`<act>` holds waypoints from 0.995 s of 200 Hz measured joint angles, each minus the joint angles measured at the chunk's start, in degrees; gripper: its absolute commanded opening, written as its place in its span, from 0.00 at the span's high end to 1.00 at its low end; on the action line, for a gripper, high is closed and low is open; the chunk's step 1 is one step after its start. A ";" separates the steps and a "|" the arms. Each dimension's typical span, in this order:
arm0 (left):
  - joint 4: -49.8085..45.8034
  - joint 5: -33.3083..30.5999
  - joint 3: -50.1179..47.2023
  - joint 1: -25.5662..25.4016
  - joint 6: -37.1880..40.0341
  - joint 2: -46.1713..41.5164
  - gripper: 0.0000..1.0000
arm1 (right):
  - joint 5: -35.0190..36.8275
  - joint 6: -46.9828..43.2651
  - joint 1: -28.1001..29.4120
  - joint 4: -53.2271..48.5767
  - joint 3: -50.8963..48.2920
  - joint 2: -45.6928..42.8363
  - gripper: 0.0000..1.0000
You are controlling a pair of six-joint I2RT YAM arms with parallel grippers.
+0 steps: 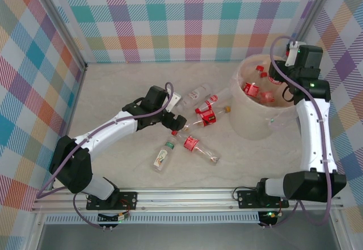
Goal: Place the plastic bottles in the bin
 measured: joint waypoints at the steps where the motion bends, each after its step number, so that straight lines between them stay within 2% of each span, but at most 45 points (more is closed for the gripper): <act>1: 0.00 0.02 0.02 0.00 0.00 0.00 0.01 | -0.07 0.00 0.00 0.02 -0.02 0.09 0.72; 43: -0.04 -0.63 0.39 -0.26 0.02 0.02 0.01 | -2.71 0.96 0.00 -1.09 -1.20 5.01 0.71; 130: -0.09 -1.01 0.39 -0.26 0.17 0.09 0.01 | -2.71 1.44 0.00 -0.33 -1.16 11.26 0.69; 199: -0.09 -1.25 0.39 -0.26 0.17 0.09 0.01 | -4.17 3.23 0.17 -1.70 -3.26 13.73 0.45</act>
